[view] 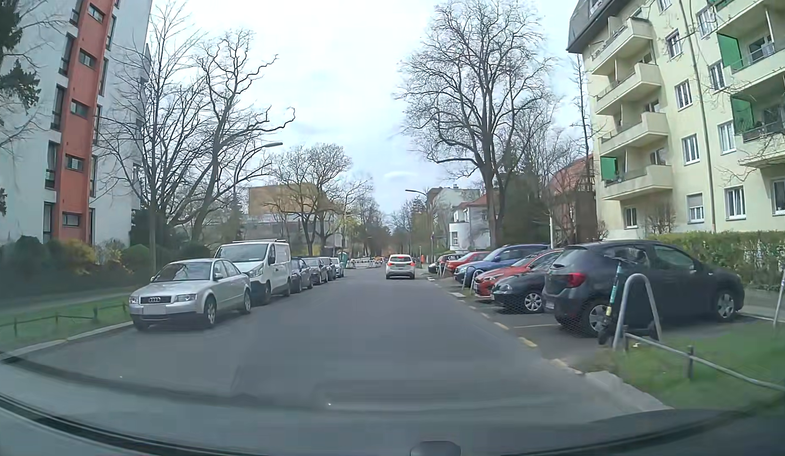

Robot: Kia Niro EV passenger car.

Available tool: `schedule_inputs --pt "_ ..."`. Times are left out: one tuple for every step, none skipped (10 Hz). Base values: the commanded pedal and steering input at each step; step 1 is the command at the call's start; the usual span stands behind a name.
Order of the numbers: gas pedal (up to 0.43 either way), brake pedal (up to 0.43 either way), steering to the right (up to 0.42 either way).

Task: Follow the waypoints while adhering to traffic rules and regulations

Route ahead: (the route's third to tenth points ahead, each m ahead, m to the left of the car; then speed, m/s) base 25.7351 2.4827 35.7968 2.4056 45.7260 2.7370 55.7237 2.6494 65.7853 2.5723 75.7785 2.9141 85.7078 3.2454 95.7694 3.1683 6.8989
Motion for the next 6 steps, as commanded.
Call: schedule_inputs --pt "0.008 0.000 0.001" --pt "0.000 0.000 0.001" --pt "0.000 0.000 0.001" --pt "0.000 0.000 0.001" --pt "0.000 0.000 0.001" --pt "0.000 0.000 0.001"
